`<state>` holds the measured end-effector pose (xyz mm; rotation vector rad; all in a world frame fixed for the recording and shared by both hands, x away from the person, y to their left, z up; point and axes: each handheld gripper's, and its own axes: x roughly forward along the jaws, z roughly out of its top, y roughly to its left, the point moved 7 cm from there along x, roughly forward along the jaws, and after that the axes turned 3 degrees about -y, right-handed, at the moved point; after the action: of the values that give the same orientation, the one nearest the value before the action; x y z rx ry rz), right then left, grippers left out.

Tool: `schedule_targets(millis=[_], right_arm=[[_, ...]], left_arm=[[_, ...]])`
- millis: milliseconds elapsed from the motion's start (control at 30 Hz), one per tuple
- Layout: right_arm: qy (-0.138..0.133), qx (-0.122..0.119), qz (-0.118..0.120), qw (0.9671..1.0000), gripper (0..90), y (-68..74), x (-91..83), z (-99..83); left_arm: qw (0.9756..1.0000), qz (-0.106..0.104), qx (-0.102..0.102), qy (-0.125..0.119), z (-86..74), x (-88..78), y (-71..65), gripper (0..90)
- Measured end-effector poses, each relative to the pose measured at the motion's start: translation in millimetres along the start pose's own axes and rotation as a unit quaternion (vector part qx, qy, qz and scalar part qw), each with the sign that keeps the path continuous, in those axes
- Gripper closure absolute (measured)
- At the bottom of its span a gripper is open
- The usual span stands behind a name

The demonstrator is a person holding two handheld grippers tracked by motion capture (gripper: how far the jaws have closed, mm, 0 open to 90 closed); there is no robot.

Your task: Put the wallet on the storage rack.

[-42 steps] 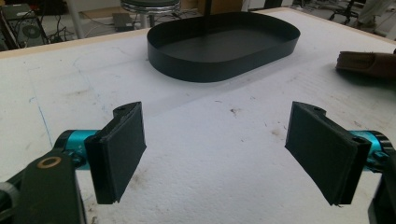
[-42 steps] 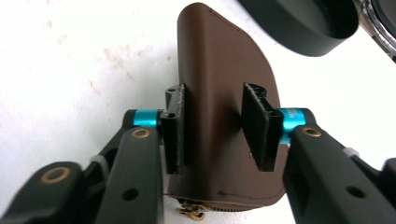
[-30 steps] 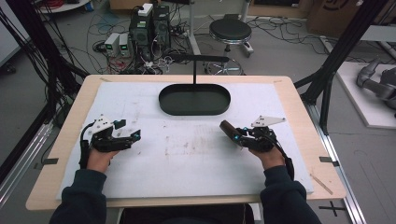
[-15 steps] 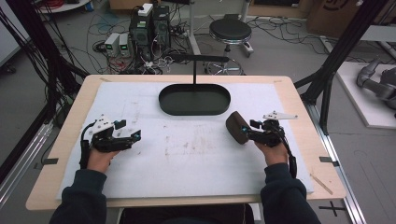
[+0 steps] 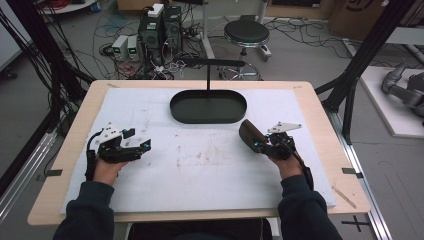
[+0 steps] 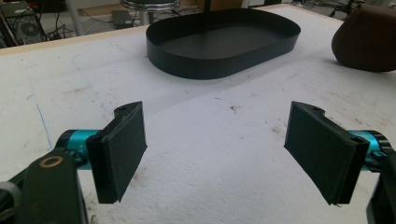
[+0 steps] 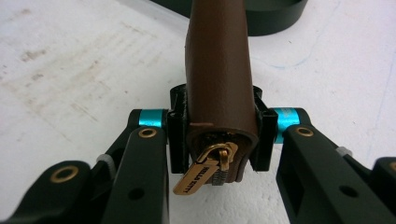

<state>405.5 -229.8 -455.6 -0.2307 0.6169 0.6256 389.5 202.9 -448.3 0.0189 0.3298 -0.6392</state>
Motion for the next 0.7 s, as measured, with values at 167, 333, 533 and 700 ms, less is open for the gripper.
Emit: schedule_targets(millis=[167,333,533,700], right_arm=[[-0.02,0.001,0.007,0.9998,67.2,2.0,-3.1,8.8],[-0.038,-0.005,0.012,0.9992,67.1,5.5,-2.4,27.1],[-0.052,-0.006,0.017,0.9985,67.1,6.5,14.2,62.9],[-0.049,-0.002,0.021,0.9986,67.1,3.9,31.0,89.7]], left_arm=[[1.0,0.0,0.003,-0.002,0.5,-0.3,-0.4,20.3],[0.9999,0.003,0.013,-0.006,1.6,-1.1,0.1,20.2],[0.9999,0.005,0.012,-0.008,1.7,-1.0,1.8,20.2],[0.9999,0.004,0.011,-0.008,1.2,-0.8,3.0,20.2]])
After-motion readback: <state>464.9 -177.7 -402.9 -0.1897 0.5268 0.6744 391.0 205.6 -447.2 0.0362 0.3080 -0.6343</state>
